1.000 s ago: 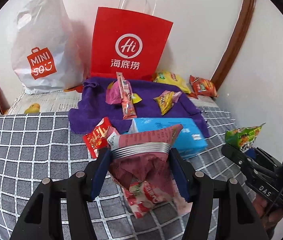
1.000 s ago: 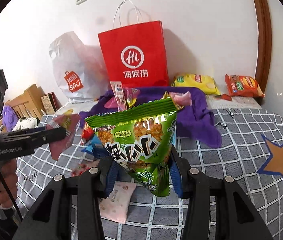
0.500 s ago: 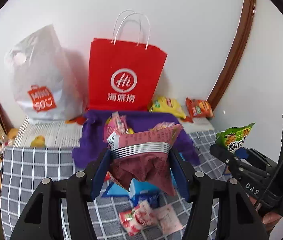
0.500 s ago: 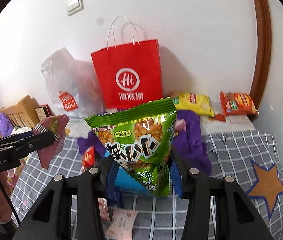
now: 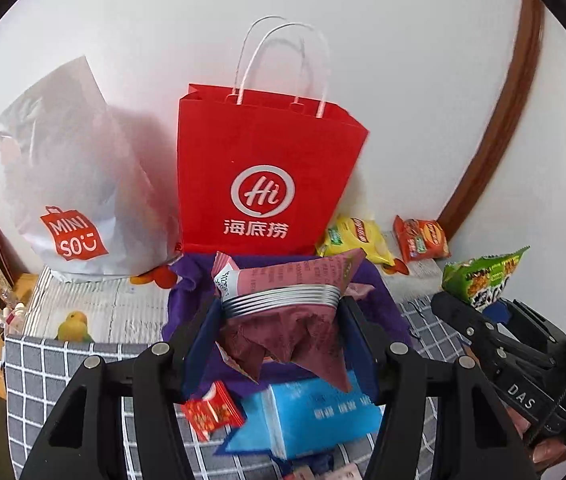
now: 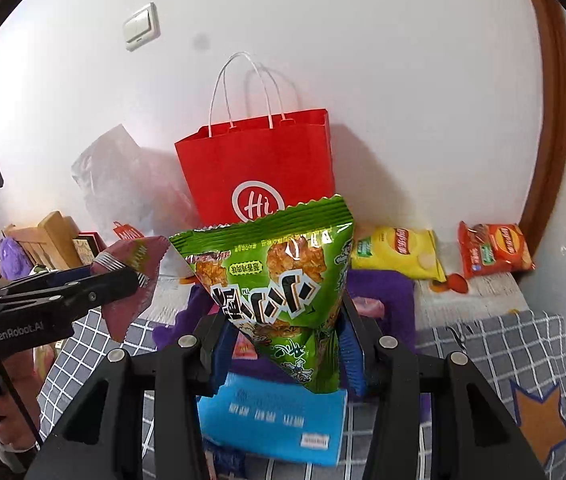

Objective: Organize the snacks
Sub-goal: 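Lift both held bags and carry them over the purple towel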

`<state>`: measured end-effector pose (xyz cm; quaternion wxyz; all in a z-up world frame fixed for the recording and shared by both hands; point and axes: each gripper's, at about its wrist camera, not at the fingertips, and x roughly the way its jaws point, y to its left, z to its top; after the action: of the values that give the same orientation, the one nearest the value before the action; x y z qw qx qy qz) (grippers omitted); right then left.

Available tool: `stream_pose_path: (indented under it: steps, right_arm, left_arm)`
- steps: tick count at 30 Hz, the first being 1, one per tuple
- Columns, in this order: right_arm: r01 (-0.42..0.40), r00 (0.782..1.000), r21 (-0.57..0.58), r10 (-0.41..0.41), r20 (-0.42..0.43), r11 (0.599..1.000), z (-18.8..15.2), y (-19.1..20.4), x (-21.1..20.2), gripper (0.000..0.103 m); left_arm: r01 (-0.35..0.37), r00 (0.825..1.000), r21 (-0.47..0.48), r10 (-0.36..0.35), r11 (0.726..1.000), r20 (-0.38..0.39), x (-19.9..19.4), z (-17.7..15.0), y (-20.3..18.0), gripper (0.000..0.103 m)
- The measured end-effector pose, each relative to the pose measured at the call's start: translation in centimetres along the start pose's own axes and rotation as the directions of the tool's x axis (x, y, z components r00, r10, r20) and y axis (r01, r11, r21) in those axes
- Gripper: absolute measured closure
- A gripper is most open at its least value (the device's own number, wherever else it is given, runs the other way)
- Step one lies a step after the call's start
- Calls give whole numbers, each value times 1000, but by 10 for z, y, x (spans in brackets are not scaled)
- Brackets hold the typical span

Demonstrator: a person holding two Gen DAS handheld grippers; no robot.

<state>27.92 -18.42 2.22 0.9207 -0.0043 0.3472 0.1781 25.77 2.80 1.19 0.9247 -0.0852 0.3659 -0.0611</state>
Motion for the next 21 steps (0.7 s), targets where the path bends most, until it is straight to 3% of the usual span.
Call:
stream_pose_path:
  steps: [8, 21]
  right_arm:
    - [-30, 999, 9, 31, -25, 999, 16, -12, 43, 57]
    - [5, 986, 19, -2, -164, 1000, -2, -41, 105, 57]
  left_arm:
    - [-21, 999, -34, 20, 999, -39, 45, 11, 26, 45]
    - [-36, 993, -36, 32, 999, -111, 81, 8, 47, 45]
